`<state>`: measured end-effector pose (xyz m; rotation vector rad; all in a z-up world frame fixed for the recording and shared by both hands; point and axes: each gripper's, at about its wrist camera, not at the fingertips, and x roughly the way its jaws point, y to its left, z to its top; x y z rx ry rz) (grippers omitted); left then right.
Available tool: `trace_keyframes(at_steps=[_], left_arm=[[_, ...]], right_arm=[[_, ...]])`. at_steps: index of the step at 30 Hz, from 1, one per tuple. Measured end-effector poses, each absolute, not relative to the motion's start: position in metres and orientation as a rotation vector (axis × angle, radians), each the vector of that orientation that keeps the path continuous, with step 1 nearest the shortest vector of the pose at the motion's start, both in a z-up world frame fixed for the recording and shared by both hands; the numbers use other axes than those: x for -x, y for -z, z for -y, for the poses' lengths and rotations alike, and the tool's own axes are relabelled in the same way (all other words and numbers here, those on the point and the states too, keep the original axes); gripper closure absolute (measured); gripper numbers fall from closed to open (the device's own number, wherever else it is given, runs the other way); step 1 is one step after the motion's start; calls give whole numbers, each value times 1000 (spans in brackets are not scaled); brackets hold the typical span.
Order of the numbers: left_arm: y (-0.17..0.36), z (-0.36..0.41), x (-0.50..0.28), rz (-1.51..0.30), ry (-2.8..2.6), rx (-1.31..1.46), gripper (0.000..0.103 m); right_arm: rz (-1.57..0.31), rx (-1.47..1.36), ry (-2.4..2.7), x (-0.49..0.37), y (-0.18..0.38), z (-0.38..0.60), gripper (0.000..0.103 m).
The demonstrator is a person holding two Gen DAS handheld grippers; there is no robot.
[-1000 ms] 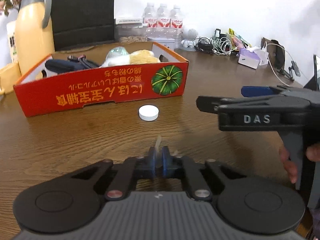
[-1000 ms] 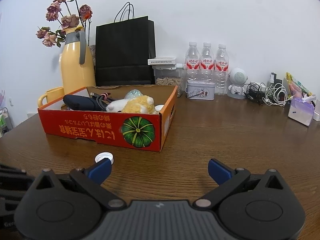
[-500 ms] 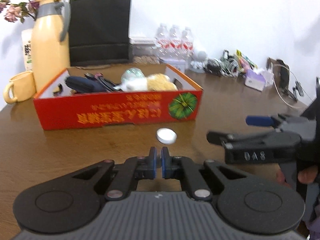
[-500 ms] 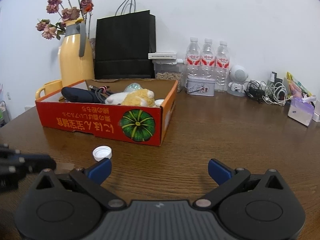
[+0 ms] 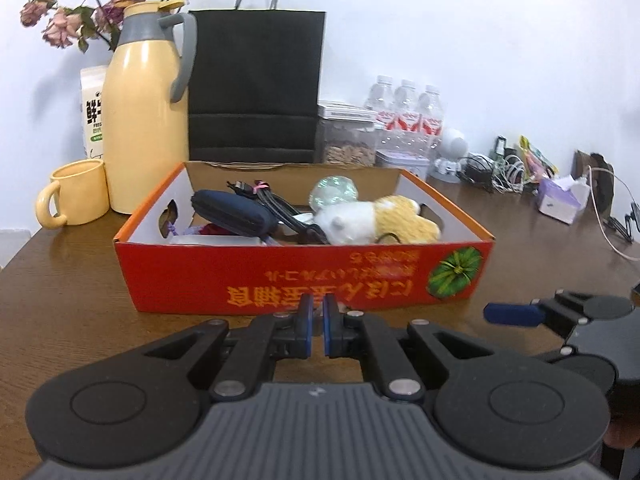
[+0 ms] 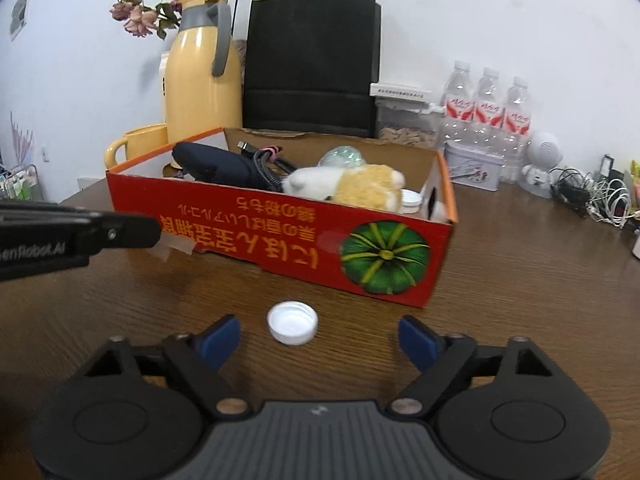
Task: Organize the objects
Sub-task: 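Grasp the small white cap with the right tool, then carry the white cap and clear plastic piece over the box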
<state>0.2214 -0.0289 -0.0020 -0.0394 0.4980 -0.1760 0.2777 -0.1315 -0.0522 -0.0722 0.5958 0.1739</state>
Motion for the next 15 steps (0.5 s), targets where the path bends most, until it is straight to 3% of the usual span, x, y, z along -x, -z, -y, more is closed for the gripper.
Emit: trace_keyframes(at_steps=[4,7,9,10,11,15], left_arm=[[9,20,-228,-507,174,70,97],[9,16,-227,-495,155,84,97],[8,15,-226,-492,153,88,97],[8,15,-224,-489,152,86,97],[8,16,-223,-487,152,83,97],[8,18,-220,-472,144,71,97]], right_arm=[[-628,72,-168,-288,56,125,40],[-652,61,-175,-293,59,123,42],[-651,50,-185,-293,59,123,54],[-648,49,-190,-293,59,122,70],[-643,52,-193,-292,59,121,76],[-627,56,-190,-288,58,119,76]])
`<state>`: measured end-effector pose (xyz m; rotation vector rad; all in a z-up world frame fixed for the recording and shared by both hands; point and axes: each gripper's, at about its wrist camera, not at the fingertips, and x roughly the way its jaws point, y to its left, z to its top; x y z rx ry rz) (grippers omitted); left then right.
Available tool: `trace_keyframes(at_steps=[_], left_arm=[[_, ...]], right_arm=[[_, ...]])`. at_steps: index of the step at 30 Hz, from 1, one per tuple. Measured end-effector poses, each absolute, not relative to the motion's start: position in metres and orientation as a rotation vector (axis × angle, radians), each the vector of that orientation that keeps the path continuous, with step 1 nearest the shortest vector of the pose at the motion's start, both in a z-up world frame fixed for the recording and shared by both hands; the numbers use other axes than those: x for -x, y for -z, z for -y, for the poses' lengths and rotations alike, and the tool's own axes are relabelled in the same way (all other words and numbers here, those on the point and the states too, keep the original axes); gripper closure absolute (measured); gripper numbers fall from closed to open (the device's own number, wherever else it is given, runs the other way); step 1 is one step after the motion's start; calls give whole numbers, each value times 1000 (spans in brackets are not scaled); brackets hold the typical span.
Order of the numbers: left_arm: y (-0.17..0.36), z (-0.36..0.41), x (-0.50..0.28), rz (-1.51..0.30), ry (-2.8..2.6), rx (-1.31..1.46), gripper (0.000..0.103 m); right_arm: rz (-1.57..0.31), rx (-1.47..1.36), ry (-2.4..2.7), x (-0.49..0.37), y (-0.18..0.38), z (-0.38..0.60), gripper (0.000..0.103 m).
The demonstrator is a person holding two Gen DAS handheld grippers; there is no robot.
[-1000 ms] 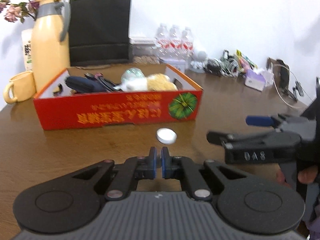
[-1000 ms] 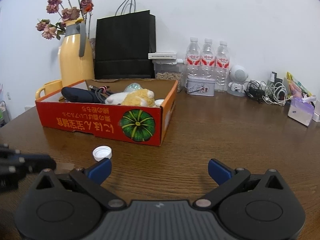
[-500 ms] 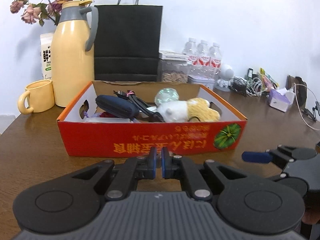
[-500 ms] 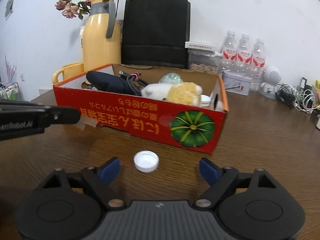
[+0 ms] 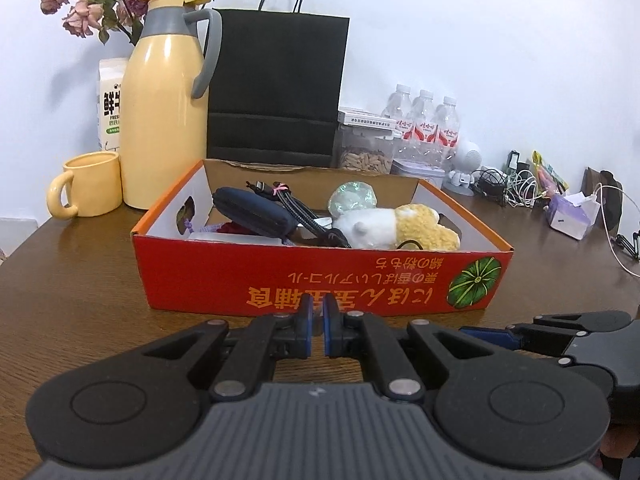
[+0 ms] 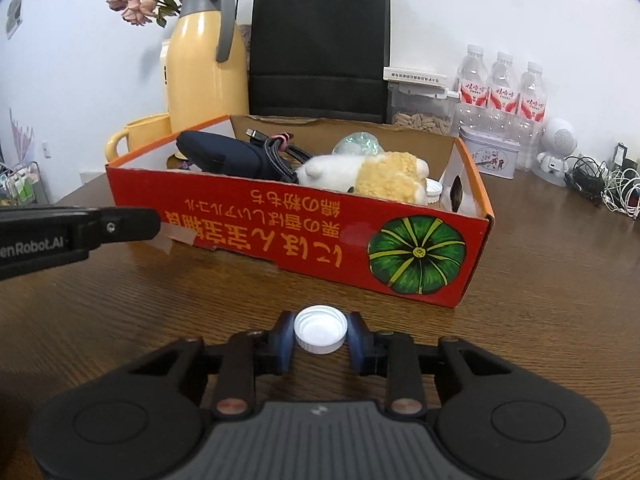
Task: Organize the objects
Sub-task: 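Carry the white cap and clear plastic piece over the box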
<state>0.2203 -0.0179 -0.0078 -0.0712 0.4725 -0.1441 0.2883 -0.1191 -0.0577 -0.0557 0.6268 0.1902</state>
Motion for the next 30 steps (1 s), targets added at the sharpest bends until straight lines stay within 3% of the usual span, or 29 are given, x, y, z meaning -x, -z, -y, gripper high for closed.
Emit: trace_keyframes(at_steps=[16,30], left_arm=[[-28,26,-230,-406,153,56,97],[-52,28,-296,-346,137,95,97]], right_arm=[[-449,56,-201,-276,20,113,76],[-338,54,-188,-339,-20,110,76]])
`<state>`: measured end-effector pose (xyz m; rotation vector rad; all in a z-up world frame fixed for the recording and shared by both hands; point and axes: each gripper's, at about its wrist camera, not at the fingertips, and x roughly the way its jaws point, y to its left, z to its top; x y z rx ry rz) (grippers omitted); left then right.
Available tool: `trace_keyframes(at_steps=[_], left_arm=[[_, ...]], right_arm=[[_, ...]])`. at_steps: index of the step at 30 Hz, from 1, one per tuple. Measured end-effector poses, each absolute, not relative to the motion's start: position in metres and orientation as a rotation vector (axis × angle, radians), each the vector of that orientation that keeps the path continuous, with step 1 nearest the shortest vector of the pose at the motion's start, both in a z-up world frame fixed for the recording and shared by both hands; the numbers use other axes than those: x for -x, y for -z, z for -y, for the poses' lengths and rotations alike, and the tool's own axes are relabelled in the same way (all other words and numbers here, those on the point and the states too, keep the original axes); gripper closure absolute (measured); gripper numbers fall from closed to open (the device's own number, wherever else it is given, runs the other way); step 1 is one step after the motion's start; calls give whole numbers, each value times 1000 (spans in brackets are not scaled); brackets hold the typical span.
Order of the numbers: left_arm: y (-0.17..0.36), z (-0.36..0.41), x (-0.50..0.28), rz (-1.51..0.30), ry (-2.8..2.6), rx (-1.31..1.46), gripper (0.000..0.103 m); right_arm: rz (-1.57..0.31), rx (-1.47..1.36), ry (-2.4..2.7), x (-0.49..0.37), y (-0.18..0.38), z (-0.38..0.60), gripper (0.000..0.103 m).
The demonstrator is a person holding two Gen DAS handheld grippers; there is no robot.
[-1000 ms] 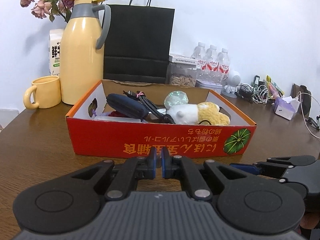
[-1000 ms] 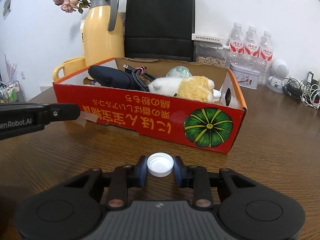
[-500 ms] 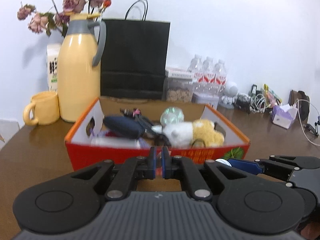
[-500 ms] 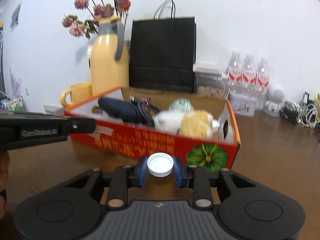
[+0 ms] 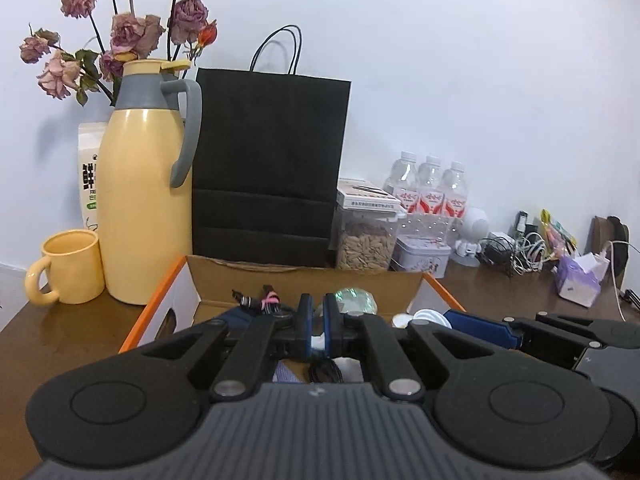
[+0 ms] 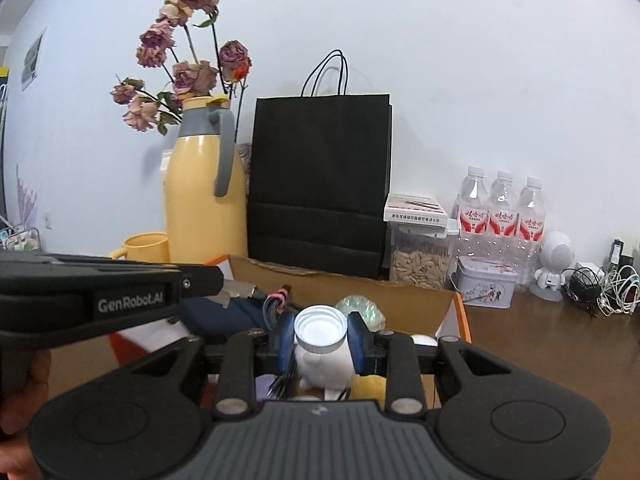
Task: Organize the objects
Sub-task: 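Carry the white cap and clear plastic piece over the box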
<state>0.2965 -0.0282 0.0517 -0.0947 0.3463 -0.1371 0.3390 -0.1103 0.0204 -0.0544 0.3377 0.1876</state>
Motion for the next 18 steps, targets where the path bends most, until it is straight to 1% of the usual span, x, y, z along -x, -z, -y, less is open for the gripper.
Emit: trace_keyframes(at_steps=[11,18], left_arm=[[-35,23,-359,-385,134,79,97],[-24,19,-372,-412,124,67,97]], right_arm=[[-380,-4,-173,-403,-2,121,76],[-409,-12,-160,-415,7,129,76]])
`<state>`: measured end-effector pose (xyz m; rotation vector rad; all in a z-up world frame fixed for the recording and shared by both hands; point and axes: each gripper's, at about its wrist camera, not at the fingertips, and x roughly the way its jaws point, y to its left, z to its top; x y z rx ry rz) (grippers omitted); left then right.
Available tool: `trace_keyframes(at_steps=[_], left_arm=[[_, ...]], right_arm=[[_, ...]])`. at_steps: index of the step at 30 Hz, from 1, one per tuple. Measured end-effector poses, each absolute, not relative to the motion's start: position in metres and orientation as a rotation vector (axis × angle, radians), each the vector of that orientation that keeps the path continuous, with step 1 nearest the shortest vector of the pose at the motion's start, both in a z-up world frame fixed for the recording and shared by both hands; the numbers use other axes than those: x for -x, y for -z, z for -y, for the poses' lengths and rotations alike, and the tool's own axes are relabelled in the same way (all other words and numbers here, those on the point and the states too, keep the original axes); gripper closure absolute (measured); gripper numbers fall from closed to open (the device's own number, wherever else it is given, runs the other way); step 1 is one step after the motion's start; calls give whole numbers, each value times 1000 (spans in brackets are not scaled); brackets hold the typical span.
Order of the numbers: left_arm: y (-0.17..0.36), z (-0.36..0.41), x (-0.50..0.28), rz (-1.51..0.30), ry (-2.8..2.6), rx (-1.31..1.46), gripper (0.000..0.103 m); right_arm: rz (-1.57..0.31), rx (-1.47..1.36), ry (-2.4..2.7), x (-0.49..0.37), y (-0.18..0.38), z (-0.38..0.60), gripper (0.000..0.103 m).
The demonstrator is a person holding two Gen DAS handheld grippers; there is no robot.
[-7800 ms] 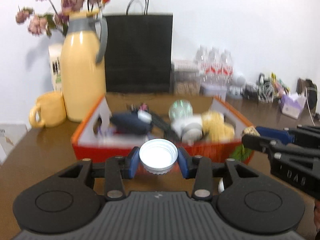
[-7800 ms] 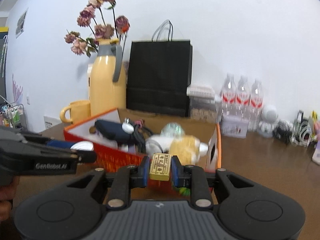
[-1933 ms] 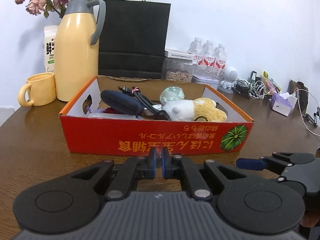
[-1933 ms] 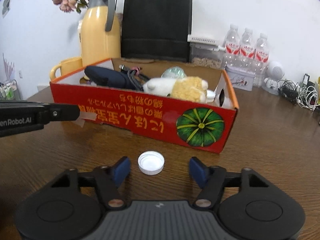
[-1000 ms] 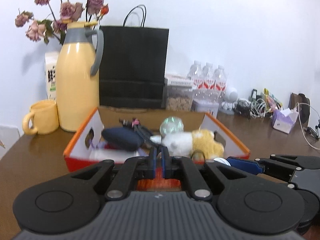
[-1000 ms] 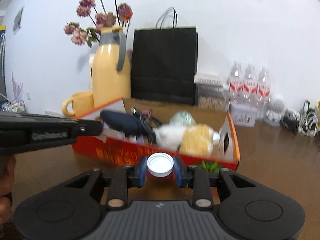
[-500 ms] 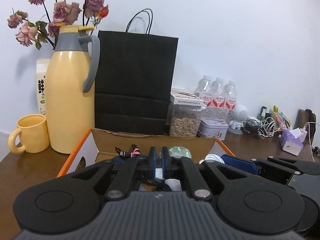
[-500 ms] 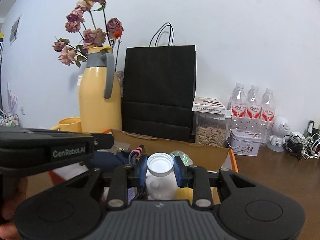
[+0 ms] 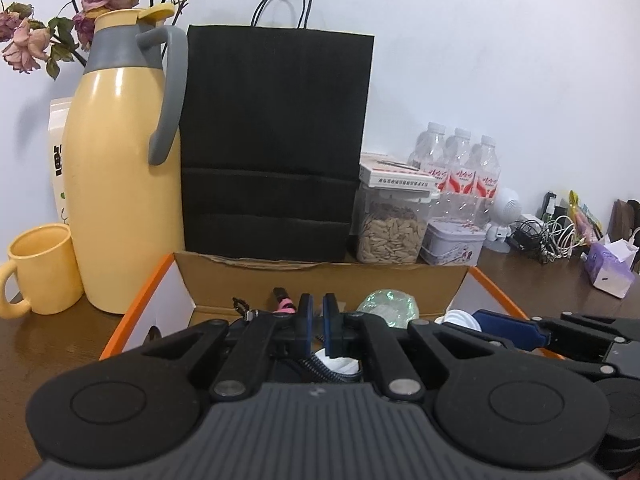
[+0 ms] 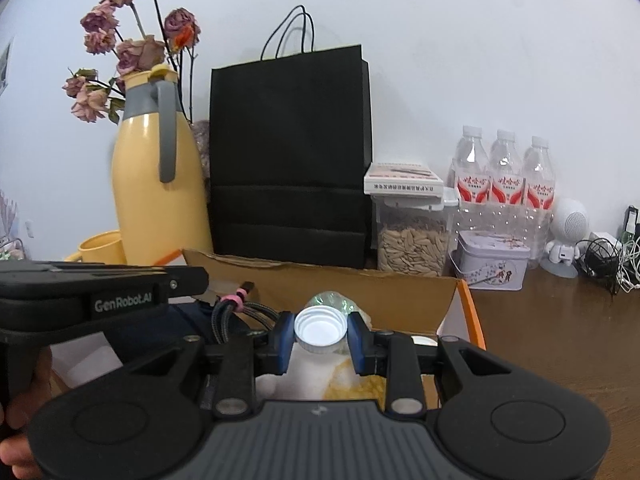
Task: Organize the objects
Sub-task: 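Carry the white cap and clear plastic piece over the box, then lower both items into the box and open both tools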
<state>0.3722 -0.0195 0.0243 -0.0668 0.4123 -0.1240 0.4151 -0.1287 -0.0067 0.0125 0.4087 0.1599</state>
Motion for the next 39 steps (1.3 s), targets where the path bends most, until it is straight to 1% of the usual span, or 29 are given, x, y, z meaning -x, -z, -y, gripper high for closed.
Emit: trace_keyframes(at_steps=[4,5,6,7,8,9,10,11,14,16,19,28,39], left_arm=[[-25,19,-369,-404,109,65,95],[-26,19,-368,-404,101,63,88],[-27,18,-367,-404,96,60,66],[-27,18,-366,-399,90,61,49],[-28,18,-364,-386,72,62,15],[-30,18,-361,-366,48,59,0],[-31,19,-357,-336,19,46,0],[-33,21,-353,-312,5,27,0],[-36,21,-349,-302,22,28,0],[-37,21,-349,-303,18,28,0],[-38,20,-349,-305,14,31,0],[-42,15,-345,-326,10,47,0],[-63,6,-281,-325,28,60,0]], right_arm=[[-415,-9,-157,-413,8,128,76],[-416,-9,-158,-412,7,127,75],[-418,-12,-158,-411,7,128,75],[-417,-18,-156,-409,7,129,73],[-418,-24,-153,-408,7,131,62],[-417,-29,-149,-407,7,132,53],[-412,-34,-144,-406,6,134,34],[-407,-35,-138,-405,5,135,19],[-394,-44,-137,-403,3,137,7],[-394,-48,-138,-402,2,137,3],[-397,-49,-140,-402,1,137,0],[-408,-46,-133,-400,-1,136,0],[-371,-29,-141,-347,-19,130,0]])
